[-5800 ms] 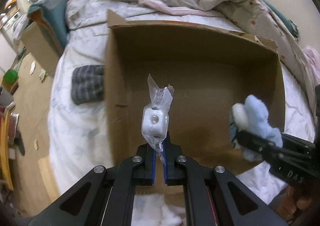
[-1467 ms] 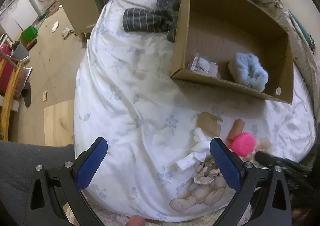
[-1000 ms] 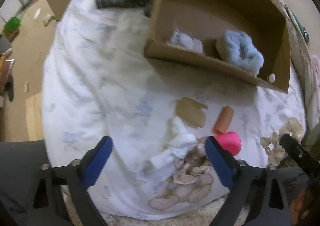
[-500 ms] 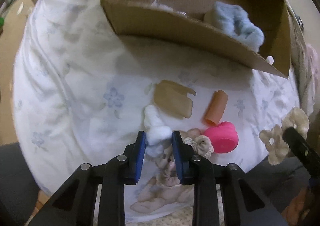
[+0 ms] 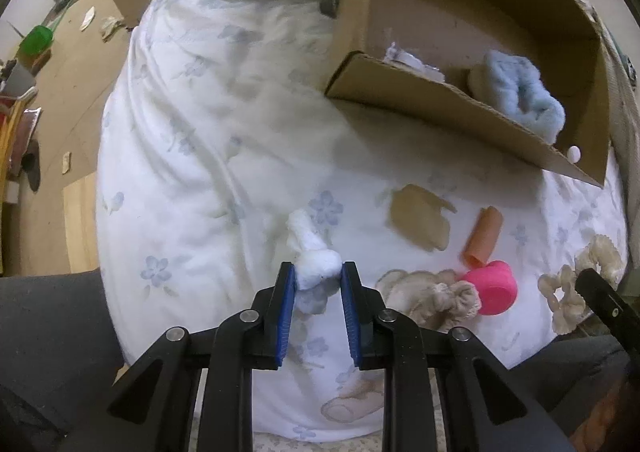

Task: Organize soft objects
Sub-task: 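Lift both held items and carry them over the box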

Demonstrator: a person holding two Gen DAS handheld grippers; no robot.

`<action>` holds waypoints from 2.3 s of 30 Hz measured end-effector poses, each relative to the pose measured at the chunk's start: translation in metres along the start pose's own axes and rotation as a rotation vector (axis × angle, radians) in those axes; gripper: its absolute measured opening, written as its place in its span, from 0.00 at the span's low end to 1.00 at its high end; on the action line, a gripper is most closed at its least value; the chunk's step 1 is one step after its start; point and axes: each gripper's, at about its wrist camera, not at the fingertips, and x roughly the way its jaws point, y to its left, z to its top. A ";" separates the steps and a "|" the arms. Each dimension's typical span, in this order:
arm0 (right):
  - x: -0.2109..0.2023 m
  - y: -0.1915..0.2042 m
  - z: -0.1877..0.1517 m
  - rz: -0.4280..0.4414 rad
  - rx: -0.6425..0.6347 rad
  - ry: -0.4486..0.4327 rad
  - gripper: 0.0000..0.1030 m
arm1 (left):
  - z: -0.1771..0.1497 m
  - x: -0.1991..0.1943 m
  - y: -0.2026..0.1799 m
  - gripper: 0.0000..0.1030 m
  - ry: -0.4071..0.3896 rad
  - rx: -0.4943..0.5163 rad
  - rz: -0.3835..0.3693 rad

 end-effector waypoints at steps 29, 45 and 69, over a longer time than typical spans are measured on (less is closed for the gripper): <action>-0.037 0.012 0.009 -0.009 -0.051 -0.078 0.16 | 0.004 -0.091 -0.001 0.20 -0.300 -0.033 -0.003; -0.076 0.029 0.087 0.004 -0.139 -0.235 0.16 | 0.081 -0.149 -0.033 0.20 -0.449 0.060 -0.045; -0.012 -0.021 0.129 -0.045 -0.022 -0.192 0.16 | 0.126 -0.056 -0.055 0.21 -0.355 0.111 -0.099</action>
